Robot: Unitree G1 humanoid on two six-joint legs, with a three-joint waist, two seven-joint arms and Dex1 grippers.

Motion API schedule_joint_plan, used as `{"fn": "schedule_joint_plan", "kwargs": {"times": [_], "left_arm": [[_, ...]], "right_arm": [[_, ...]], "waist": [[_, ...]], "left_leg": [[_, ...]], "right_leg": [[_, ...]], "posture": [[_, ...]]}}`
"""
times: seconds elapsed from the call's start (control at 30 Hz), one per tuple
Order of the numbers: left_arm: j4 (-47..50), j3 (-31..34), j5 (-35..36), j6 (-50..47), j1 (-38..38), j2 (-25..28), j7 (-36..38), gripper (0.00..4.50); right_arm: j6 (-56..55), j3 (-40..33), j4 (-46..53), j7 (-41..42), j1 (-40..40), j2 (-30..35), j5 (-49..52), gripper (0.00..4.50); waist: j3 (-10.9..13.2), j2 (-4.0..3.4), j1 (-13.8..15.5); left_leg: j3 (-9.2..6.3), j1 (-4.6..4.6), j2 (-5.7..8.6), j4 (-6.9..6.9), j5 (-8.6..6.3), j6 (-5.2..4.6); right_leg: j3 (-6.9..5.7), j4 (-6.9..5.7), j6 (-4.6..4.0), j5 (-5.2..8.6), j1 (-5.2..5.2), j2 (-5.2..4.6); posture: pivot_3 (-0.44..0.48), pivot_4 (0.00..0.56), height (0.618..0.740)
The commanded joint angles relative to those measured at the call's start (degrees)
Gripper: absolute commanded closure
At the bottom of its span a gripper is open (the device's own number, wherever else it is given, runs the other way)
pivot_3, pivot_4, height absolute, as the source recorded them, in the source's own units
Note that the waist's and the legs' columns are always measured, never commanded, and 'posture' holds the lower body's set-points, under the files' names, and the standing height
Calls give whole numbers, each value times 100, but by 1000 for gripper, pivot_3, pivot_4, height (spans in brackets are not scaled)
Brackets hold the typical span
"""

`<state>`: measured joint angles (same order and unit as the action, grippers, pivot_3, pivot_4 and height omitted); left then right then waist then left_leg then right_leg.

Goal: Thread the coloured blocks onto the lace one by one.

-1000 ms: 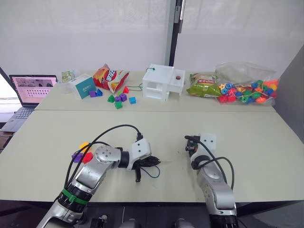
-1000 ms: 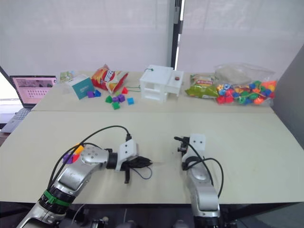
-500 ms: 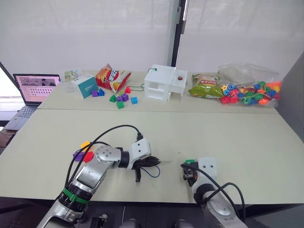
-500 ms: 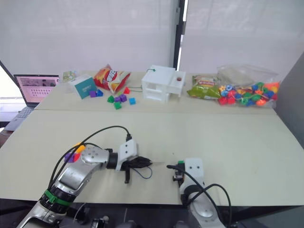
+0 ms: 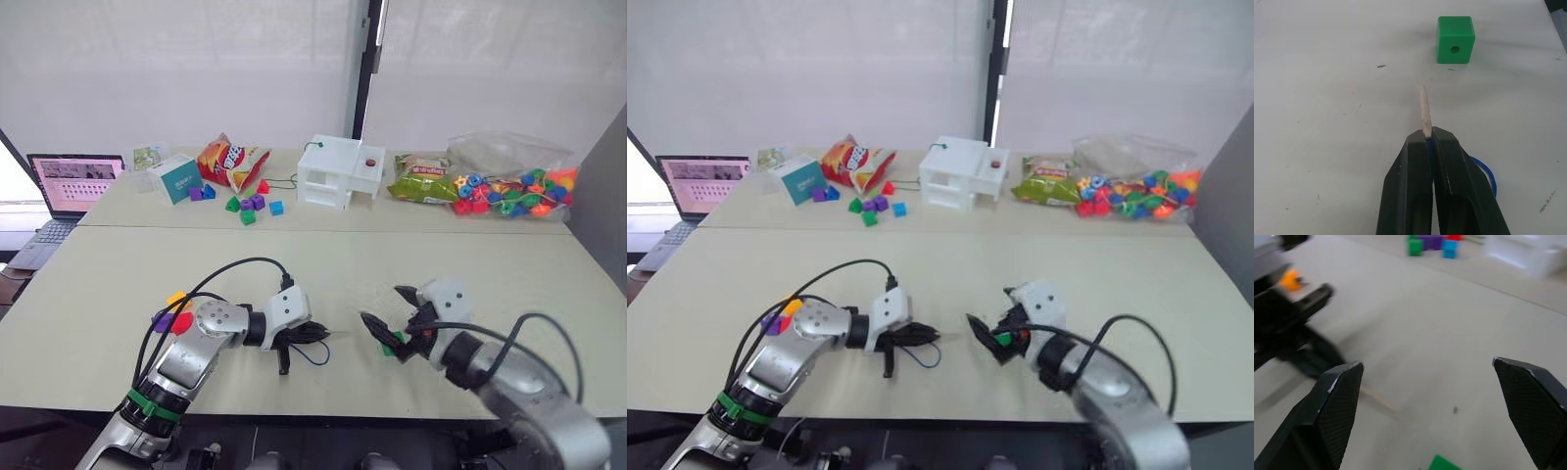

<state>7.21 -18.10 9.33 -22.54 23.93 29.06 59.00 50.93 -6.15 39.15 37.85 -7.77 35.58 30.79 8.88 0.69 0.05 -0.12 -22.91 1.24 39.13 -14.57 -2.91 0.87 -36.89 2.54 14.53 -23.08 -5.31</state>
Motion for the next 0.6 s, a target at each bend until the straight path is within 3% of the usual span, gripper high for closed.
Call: {"fn": "schedule_joint_plan", "kwargs": {"times": [0.03,0.13,0.23,0.57,0.6], "left_arm": [[406,59,160,-83,-35,10,3,4500],[647,46,263,-308,-64,-17,-11,4500],[832,20,332,-483,-119,-46,-71,4500],[995,-194,315,-753,-152,-174,-222,4500],[969,-239,275,-737,-106,-208,-237,4500]], "right_arm": [[-336,-66,-912,1675,-379,833,456,42],[-1385,669,-1784,2671,-606,1490,-236,42],[-2657,1374,-2698,3367,-897,1703,-1024,42],[-4406,2140,-4599,3833,-1798,1220,-2137,42],[-4436,2152,-4681,3846,-1818,1171,-2162,278]], "waist": [[1,1,16],[1,2,14],[1,2,4],[1,2,39],[1,2,53]], "left_leg": [[-3,-1,-2,-1,-1,-1],[4,-3,-7,-3,-4,-7],[12,-6,-7,-2,-5,-8],[13,-6,-7,1,-4,-6],[13,-7,-6,2,-4,-6]], "right_leg": [[-4,3,0,0,2,1],[-2,4,0,0,-2,3],[2,6,0,0,-5,1],[6,-1,1,-1,-8,-3],[7,-1,1,-1,-8,-6]], "posture": [[0,150,740],[0,150,740],[0,150,740],[0,150,740],[0,150,740]]}}
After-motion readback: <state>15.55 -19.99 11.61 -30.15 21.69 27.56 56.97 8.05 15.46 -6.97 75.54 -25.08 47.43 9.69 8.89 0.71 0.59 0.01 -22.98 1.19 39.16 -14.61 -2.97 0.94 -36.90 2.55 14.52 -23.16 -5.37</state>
